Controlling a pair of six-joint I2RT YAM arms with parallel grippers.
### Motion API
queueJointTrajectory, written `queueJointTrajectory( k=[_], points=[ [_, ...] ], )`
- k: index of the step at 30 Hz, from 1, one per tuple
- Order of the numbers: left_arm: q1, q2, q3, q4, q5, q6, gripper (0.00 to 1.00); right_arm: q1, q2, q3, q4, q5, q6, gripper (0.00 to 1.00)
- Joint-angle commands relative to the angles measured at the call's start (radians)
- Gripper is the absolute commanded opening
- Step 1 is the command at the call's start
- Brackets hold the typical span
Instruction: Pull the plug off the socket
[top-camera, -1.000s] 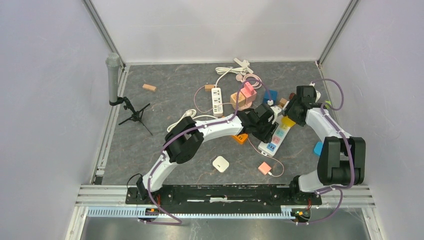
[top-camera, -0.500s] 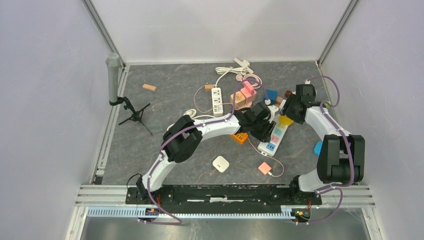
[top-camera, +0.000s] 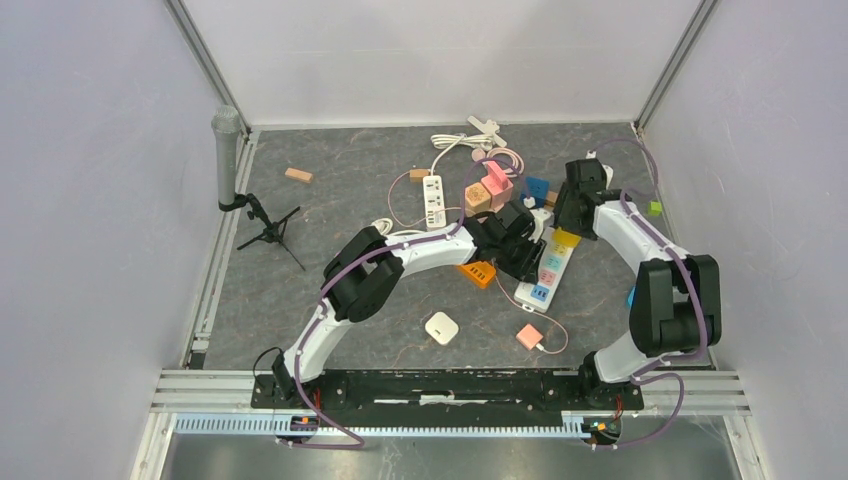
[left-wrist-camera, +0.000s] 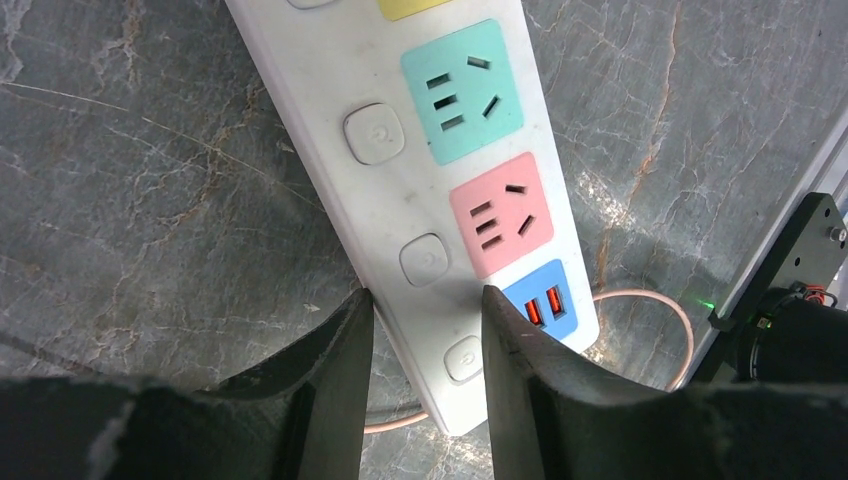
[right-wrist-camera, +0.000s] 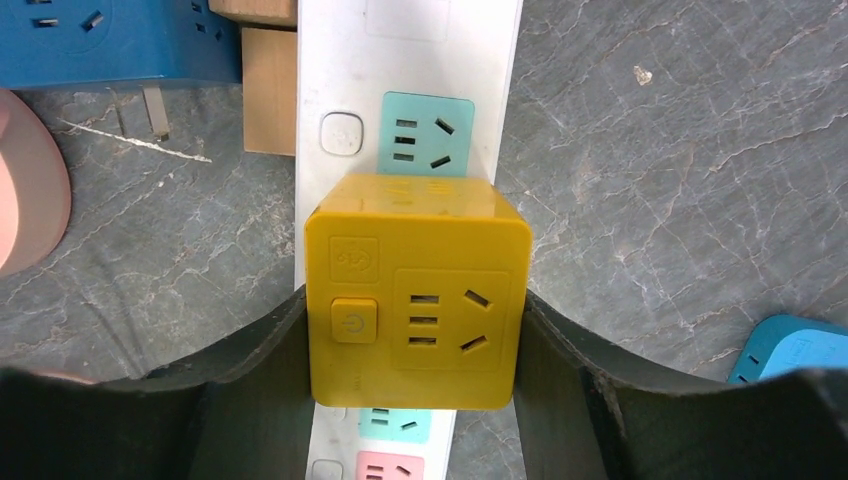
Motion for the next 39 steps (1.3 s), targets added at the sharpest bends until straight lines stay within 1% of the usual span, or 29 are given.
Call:
queueJointTrajectory(
  k=[1, 3, 5, 9, 12, 15, 16, 18, 19, 20, 23, 25, 27, 29, 31, 33, 34, 36, 39],
  points=[
    [0.005, 0.139, -0.083, -0.184, -0.091, 0.016, 0.42, -0.049, -0.036, 0.094, -0.023, -0.176, -0.067, 0.0],
    [0.005, 0.14, -0.083, -0.185, -0.092, 0.014, 0.42, -0.073, -0.031, 0.095, -0.009, -0.275, -0.055, 0.0],
    [0.007, 0.143, -0.08, -0.184, -0.096, 0.011, 0.42, -0.076, -0.022, 0.097, -0.009, -0.321, -0.051, 0.0],
    [0.007, 0.155, -0.07, -0.194, -0.093, 0.011, 0.42, -0.055, -0.018, 0.016, 0.054, -0.334, -0.052, 0.0],
    [0.007, 0.169, -0.059, -0.205, -0.092, 0.009, 0.42, -0.013, -0.019, -0.042, 0.083, -0.196, -0.071, 0.0],
    [0.007, 0.173, -0.058, -0.213, -0.094, 0.008, 0.42, 0.034, -0.009, -0.051, 0.052, -0.01, -0.089, 0.0],
    [0.006, 0.172, -0.06, -0.214, -0.097, 0.008, 0.42, 0.043, -0.007, -0.046, 0.041, 0.031, -0.096, 0.0],
    [0.007, 0.171, -0.064, -0.214, -0.099, 0.007, 0.42, 0.04, 0.002, -0.018, 0.016, 0.065, -0.107, 0.0],
    [0.006, 0.171, -0.064, -0.214, -0.098, 0.006, 0.42, 0.035, 0.011, 0.014, -0.007, 0.058, -0.114, 0.0],
    [0.007, 0.171, -0.067, -0.215, -0.1, 0.007, 0.42, 0.018, 0.022, 0.043, -0.021, 0.019, -0.119, 0.0],
    [0.006, 0.171, -0.076, -0.213, -0.1, 0.007, 0.41, -0.048, 0.041, 0.111, -0.033, -0.173, -0.119, 0.0],
    [0.007, 0.174, -0.08, -0.213, -0.098, 0.005, 0.41, -0.072, 0.052, 0.128, -0.032, -0.276, -0.115, 0.0],
    [0.006, 0.177, -0.08, -0.213, -0.097, 0.005, 0.41, -0.072, 0.055, 0.124, -0.02, -0.335, -0.113, 0.0],
    [0.007, 0.177, -0.085, -0.205, -0.097, 0.005, 0.41, -0.04, 0.037, 0.096, 0.008, -0.286, -0.121, 0.0],
    [0.005, 0.174, -0.094, -0.191, -0.1, 0.005, 0.4, 0.005, 0.024, 0.079, 0.015, -0.168, -0.132, 0.0],
    [0.006, 0.174, -0.098, -0.186, -0.104, 0.007, 0.4, 0.023, 0.023, 0.071, 0.015, -0.097, -0.142, 0.0],
    [0.006, 0.174, -0.098, -0.186, -0.106, 0.008, 0.4, 0.022, 0.034, 0.081, 0.003, -0.086, -0.147, 0.0],
    [0.006, 0.175, -0.105, -0.185, -0.108, 0.01, 0.4, -0.006, 0.069, 0.133, -0.043, -0.127, -0.158, 0.0],
    [0.005, 0.172, -0.121, -0.184, -0.115, 0.014, 0.4, -0.071, 0.088, 0.162, -0.046, -0.281, -0.136, 0.0]
  ],
)
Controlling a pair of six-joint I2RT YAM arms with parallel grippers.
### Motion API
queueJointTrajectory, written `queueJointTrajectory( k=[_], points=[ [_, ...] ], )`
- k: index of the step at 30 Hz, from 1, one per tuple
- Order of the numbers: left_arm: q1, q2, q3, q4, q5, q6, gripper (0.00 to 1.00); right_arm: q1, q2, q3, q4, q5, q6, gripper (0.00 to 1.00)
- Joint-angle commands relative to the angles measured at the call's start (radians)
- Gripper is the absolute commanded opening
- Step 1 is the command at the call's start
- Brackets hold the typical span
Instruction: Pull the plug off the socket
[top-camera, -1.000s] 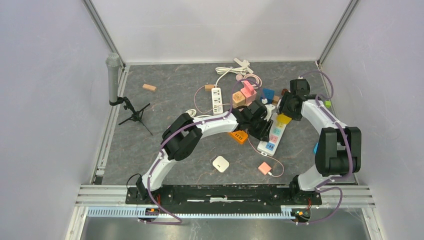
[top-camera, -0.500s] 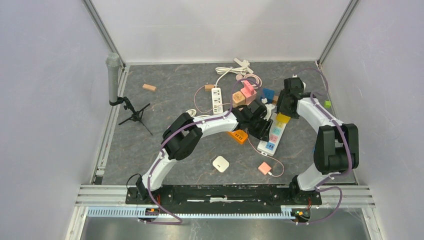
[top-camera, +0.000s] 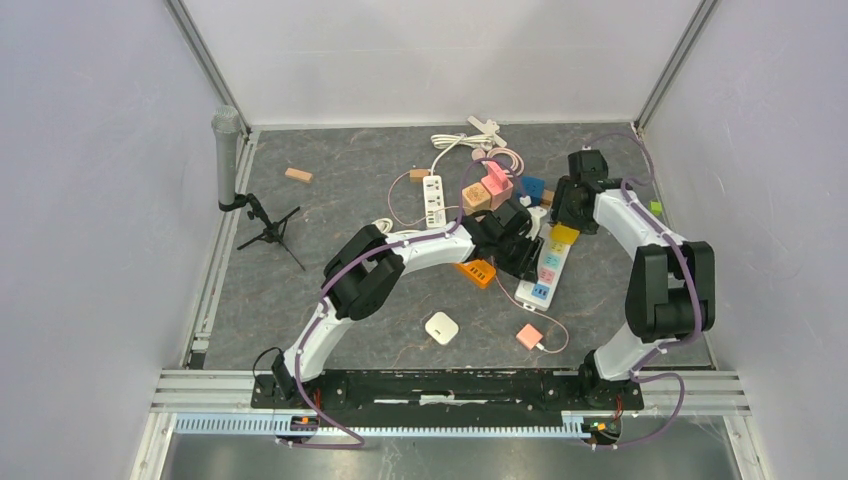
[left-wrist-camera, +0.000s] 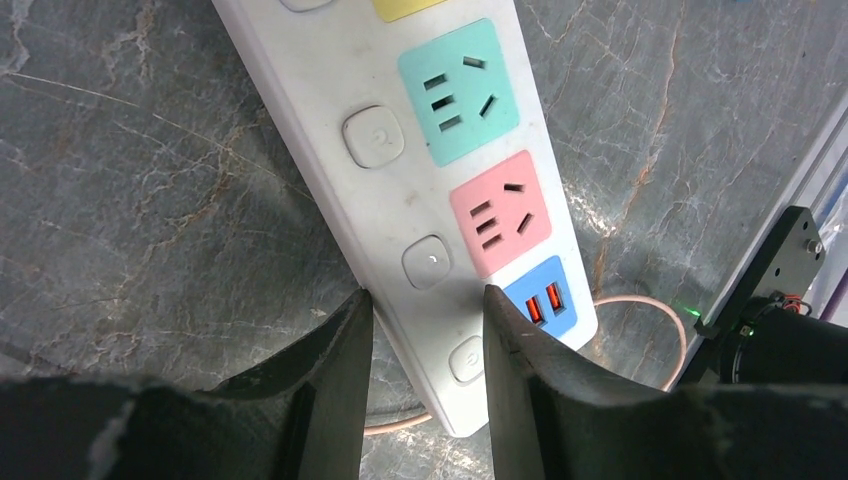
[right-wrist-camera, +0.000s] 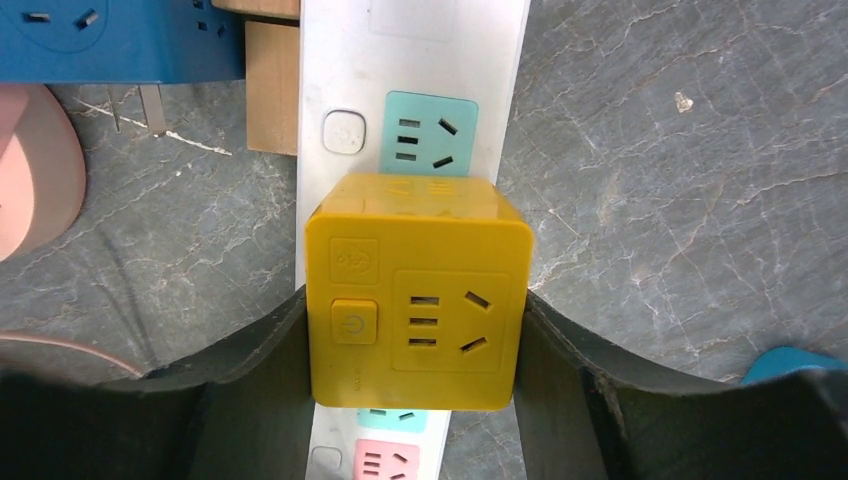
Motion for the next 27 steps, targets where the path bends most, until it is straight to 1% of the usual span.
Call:
queueJointTrajectory(
  k=[1, 2, 4, 8, 9, 12, 14, 17, 18, 21, 23, 27],
  points=[
    [-0.011, 0.154, -0.118, -0.2, -0.154, 0.053, 0.4, -0.06, 0.014, 0.083, 0.005, -0.223, -0.061, 0.0],
    [-0.011, 0.152, -0.124, -0.197, -0.161, 0.054, 0.4, -0.063, 0.024, 0.098, -0.006, -0.26, -0.059, 0.0],
    [-0.011, 0.153, -0.129, -0.196, -0.169, 0.057, 0.39, -0.058, 0.046, 0.125, -0.042, -0.27, -0.061, 0.0],
    [-0.011, 0.155, -0.124, -0.196, -0.176, 0.065, 0.39, 0.048, 0.03, 0.138, -0.063, -0.026, -0.103, 0.0],
    [-0.011, 0.157, -0.121, -0.196, -0.174, 0.067, 0.39, 0.062, 0.021, 0.126, -0.055, 0.005, -0.104, 0.0],
    [-0.01, 0.159, -0.115, -0.196, -0.147, 0.071, 0.39, 0.061, -0.007, 0.093, -0.025, 0.01, -0.1, 0.0],
    [-0.01, 0.162, -0.119, -0.196, -0.146, 0.069, 0.39, 0.037, -0.009, 0.111, -0.031, -0.053, -0.099, 0.0],
    [-0.01, 0.164, -0.127, -0.196, -0.159, 0.069, 0.39, -0.043, -0.004, 0.14, -0.033, -0.23, -0.066, 0.0],
    [-0.01, 0.162, -0.132, -0.196, -0.161, 0.068, 0.39, -0.062, -0.001, 0.154, -0.033, -0.266, -0.055, 0.0],
    [-0.01, 0.161, -0.129, -0.196, -0.16, 0.068, 0.39, -0.068, 0.017, 0.203, -0.067, -0.29, -0.055, 0.0],
    [-0.009, 0.159, -0.124, -0.196, -0.161, 0.069, 0.39, -0.062, 0.006, 0.189, -0.039, -0.31, -0.066, 0.0],
    [-0.002, 0.161, -0.087, -0.24, -0.147, 0.091, 0.4, -0.057, -0.034, 0.189, -0.028, -0.289, -0.088, 0.0]
  ],
)
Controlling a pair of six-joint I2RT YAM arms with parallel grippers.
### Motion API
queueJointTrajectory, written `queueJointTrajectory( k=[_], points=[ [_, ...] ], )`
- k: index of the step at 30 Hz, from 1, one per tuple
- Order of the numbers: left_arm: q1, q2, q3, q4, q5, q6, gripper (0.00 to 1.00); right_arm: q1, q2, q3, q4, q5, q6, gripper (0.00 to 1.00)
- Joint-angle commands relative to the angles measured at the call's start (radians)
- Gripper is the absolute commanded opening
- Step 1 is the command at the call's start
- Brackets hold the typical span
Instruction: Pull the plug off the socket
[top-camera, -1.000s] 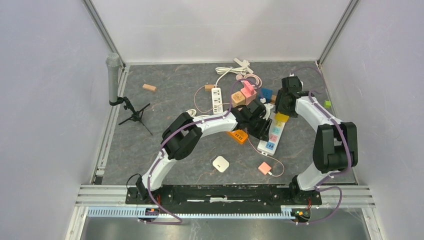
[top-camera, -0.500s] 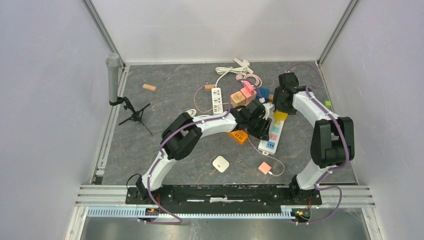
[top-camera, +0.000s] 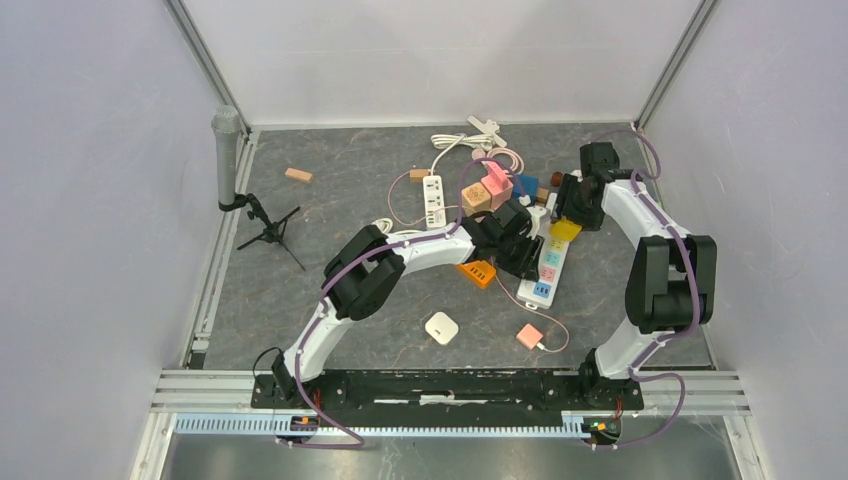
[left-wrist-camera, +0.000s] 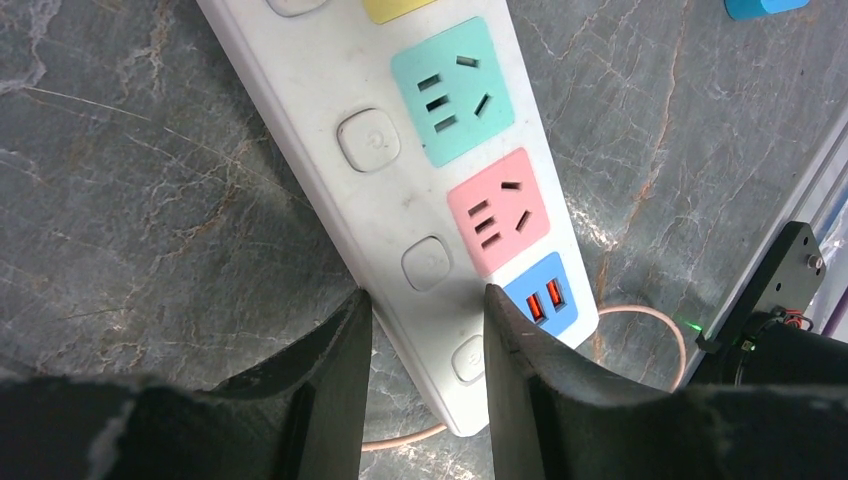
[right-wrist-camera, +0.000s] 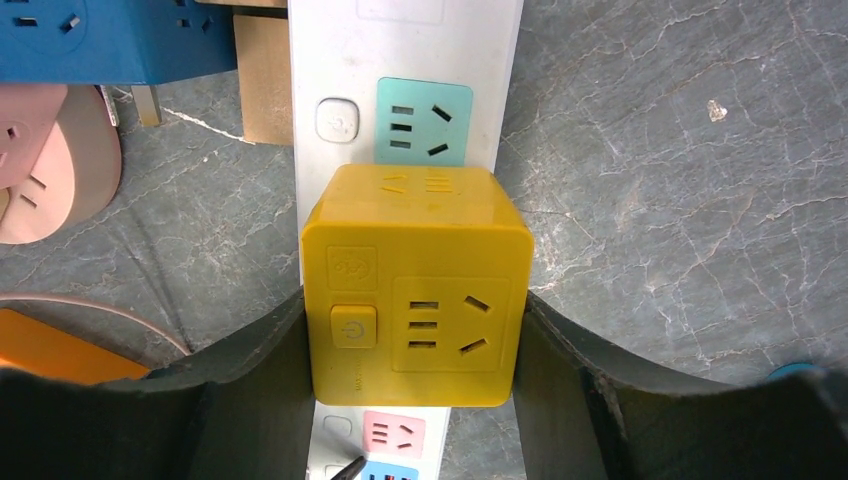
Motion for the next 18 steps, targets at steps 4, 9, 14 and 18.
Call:
queueJointTrajectory(
  k=[4, 9, 14, 18],
  points=[
    [0.019, 0.163, -0.073, -0.284, -0.114, 0.104, 0.4, 0.017, -0.103, 0.144, 0.037, -0.076, -0.06, 0.0],
    [0.021, 0.174, -0.059, -0.285, -0.094, 0.101, 0.4, 0.064, -0.108, 0.127, 0.036, 0.042, -0.112, 0.0],
    [0.023, 0.18, -0.055, -0.285, -0.084, 0.099, 0.41, 0.127, -0.117, 0.02, 0.028, 0.125, -0.074, 0.0],
    [0.022, 0.187, -0.059, -0.285, -0.075, 0.098, 0.41, 0.128, -0.121, -0.015, 0.026, 0.2, -0.065, 0.0]
  ],
)
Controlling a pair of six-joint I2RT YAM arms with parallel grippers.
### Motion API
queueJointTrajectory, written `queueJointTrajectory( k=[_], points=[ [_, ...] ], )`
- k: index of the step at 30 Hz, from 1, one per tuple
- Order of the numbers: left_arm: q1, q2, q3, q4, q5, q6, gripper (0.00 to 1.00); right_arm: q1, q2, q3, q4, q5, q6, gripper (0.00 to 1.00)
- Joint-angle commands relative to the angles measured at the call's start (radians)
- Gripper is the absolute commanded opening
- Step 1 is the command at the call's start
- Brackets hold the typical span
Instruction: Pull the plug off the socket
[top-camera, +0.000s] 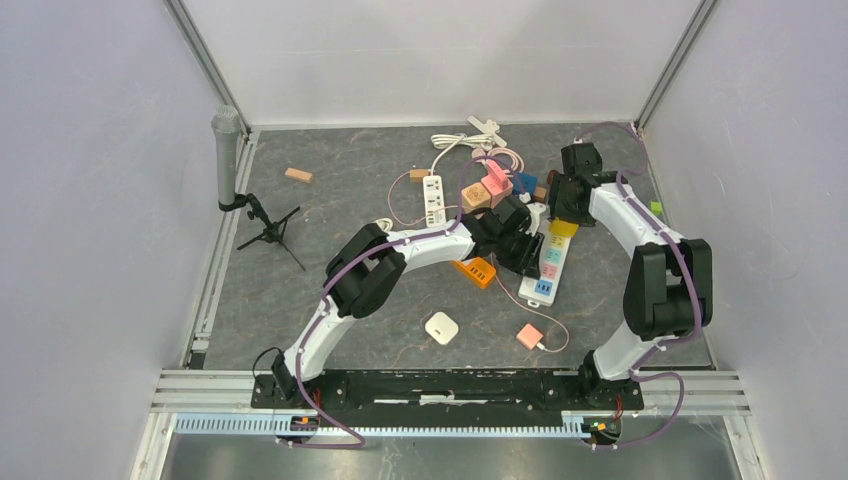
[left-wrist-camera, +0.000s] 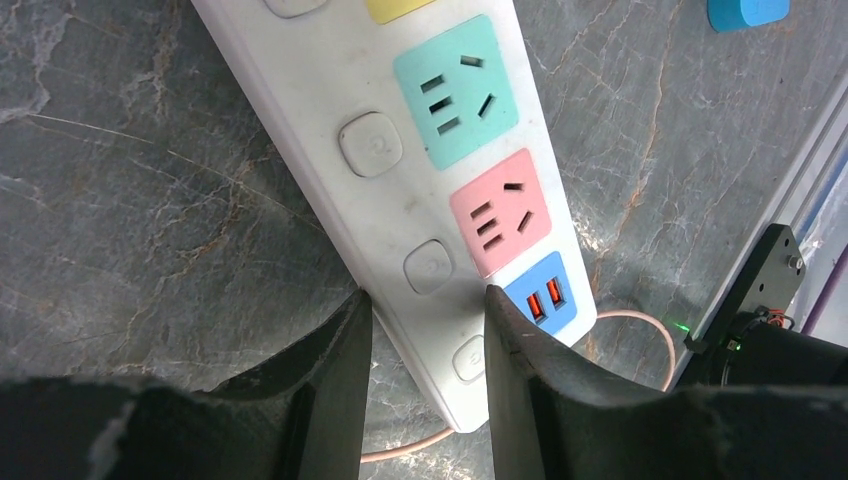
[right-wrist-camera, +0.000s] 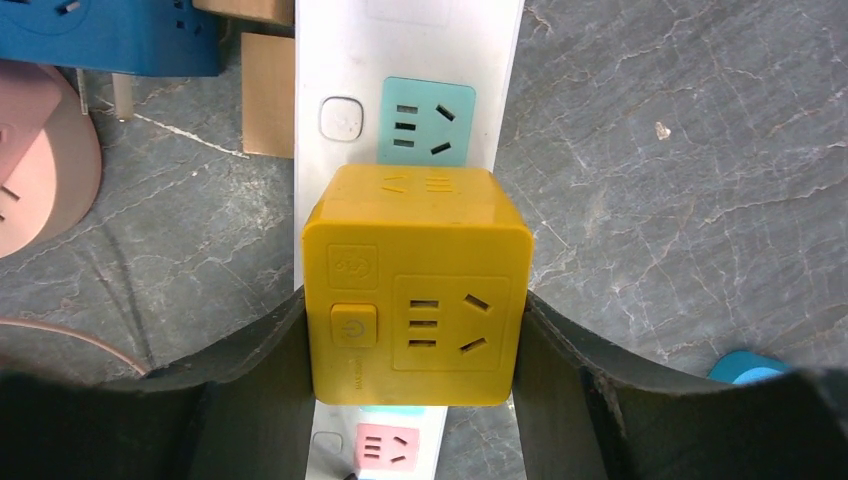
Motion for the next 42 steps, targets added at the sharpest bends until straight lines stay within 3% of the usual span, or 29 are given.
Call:
queueJointTrajectory(
  k=[1, 11, 12, 16, 21, 28, 34, 37, 42],
  points=[
    [0.005, 0.167, -0.093, -0.269, -0.107, 0.102, 0.41, 0.021, -0.091, -0.004, -0.002, 0.026, -0.048, 0.0],
    [0.005, 0.163, -0.099, -0.269, -0.107, 0.105, 0.41, -0.138, -0.037, 0.095, 0.041, -0.379, -0.015, 0.0],
    [0.003, 0.163, -0.099, -0.269, -0.105, 0.104, 0.41, -0.122, -0.03, 0.101, 0.04, -0.378, -0.02, 0.0],
    [0.003, 0.168, -0.095, -0.269, -0.103, 0.104, 0.41, 0.029, -0.045, 0.072, 0.03, -0.128, -0.045, 0.0],
    [0.004, 0.169, -0.098, -0.269, -0.097, 0.105, 0.41, 0.043, -0.098, 0.005, 0.079, -0.004, -0.054, 0.0],
    [0.004, 0.175, -0.096, -0.275, -0.1, 0.11, 0.41, -0.107, -0.076, 0.07, 0.06, -0.319, -0.022, 0.0],
    [0.003, 0.183, -0.084, -0.285, -0.085, 0.121, 0.41, -0.152, -0.067, 0.04, 0.119, -0.451, 0.011, 0.0],
    [0.004, 0.194, -0.065, -0.306, -0.085, 0.115, 0.41, -0.153, -0.05, 0.06, 0.111, -0.467, -0.013, 0.0],
    [0.003, 0.187, -0.064, -0.31, -0.093, 0.11, 0.41, -0.147, -0.058, 0.068, 0.072, -0.282, -0.049, 0.0]
  ],
)
